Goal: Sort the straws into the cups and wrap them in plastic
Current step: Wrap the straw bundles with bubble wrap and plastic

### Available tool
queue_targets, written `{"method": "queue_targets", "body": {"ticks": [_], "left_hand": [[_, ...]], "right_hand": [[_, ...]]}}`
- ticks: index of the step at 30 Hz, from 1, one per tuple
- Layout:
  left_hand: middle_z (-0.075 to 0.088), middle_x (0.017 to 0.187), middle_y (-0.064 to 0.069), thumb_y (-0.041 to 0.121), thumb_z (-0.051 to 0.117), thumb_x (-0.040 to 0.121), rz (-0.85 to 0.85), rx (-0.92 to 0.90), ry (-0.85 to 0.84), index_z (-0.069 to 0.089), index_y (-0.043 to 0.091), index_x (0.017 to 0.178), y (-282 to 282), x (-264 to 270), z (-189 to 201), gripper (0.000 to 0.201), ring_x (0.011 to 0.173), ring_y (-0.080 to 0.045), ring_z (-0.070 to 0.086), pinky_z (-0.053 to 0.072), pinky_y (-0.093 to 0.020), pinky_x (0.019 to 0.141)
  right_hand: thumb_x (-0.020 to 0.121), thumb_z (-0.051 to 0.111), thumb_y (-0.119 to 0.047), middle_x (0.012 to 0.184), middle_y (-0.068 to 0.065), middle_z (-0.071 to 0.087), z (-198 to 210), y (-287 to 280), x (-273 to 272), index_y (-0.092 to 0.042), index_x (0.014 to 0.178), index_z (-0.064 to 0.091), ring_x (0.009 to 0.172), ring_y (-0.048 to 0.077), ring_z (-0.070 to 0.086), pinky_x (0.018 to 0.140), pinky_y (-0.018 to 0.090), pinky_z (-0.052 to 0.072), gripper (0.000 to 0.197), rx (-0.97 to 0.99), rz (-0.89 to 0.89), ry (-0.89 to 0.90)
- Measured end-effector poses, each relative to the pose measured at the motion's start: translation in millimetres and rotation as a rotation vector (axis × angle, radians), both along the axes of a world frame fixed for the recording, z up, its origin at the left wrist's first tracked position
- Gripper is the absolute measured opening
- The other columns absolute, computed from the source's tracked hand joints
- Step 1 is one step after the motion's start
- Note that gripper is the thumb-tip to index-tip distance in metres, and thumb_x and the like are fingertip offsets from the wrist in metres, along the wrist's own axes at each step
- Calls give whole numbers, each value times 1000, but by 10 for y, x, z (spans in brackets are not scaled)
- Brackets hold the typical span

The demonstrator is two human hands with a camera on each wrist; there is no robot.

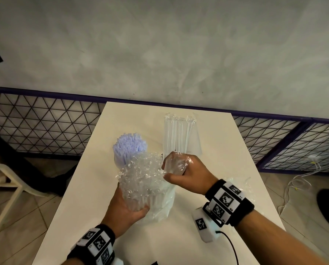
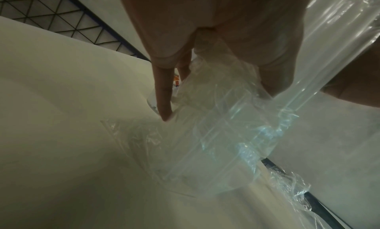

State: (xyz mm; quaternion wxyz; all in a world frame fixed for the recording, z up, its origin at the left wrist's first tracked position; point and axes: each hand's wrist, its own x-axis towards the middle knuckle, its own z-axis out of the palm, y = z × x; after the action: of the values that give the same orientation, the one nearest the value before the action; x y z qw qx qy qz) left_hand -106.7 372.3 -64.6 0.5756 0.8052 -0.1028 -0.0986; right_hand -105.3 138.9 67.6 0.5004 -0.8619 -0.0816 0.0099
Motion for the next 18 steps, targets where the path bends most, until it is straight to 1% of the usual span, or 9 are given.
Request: {"method": "queue_targets", "body": {"ticks": [2,4,5,7,10,11,13,16,18], "left_hand": [[64,120,18,45,87,54,-13,11,9,49,27,133,12,2,-12,89,113,6,58,39,-7,95],[64,121,18,47,86,55,-23,17,11,49,26,134,14,6,-24,91,114,8,57,37,-1,92],[64,122,18,48,86,55,-20,16,14,49,26,135,17,6,-28,91,114,8,57,37,-2,93],[64,122,17,48,86,55,-12,13,16,48,27,135,21,6,-29,92,114,8,57,39,-9,98],[64,123,16,46,87,56,-16,-2,32,47,28,135,28,4,-31,90,115,7,57,39,-10,99],[65,123,15,45,88,57,-20,-10,41,47,27,135,26,3,-28,91,116,4,58,40,-14,100],[66,122,12,44,89,56,-23,-22,56,47,26,135,26,2,-29,91,115,1,60,42,-18,101],[67,121,10,41,89,55,-12,-42,72,48,23,134,25,-11,-21,90,113,0,62,44,-10,96],[68,120,9,40,89,55,0,-47,80,49,23,133,26,-14,-19,90,113,-3,63,46,-19,98]], "right_hand": [[79,74,-10,90,1,71,79,9,19,-18,91,67,88,19,69,87,45,54,16,43,-18,-4],[78,74,-11,94,0,73,180,-5,51,-18,92,71,90,18,71,86,43,57,15,72,-37,-1],[79,75,-11,94,1,75,252,-20,67,-15,92,73,88,19,72,83,42,58,14,72,-41,-1],[80,77,-8,91,2,76,436,-76,115,-13,92,74,84,17,73,75,35,59,13,68,-45,-12],[82,77,-6,88,-3,77,872,-190,209,-20,90,74,81,8,72,71,21,55,17,92,-83,-75],[82,76,-6,84,-6,76,1040,-239,245,-22,88,73,77,6,71,65,19,54,18,102,-108,-106],[81,76,-7,74,-7,72,1359,-335,329,-25,81,73,65,8,65,51,20,49,18,150,-168,-189],[79,75,-7,73,-5,70,1703,-486,507,-21,79,73,61,14,61,47,23,45,14,227,-266,-321],[78,75,-9,75,1,70,1756,-577,707,-17,80,72,58,14,60,46,24,43,9,194,-325,-348]]}}
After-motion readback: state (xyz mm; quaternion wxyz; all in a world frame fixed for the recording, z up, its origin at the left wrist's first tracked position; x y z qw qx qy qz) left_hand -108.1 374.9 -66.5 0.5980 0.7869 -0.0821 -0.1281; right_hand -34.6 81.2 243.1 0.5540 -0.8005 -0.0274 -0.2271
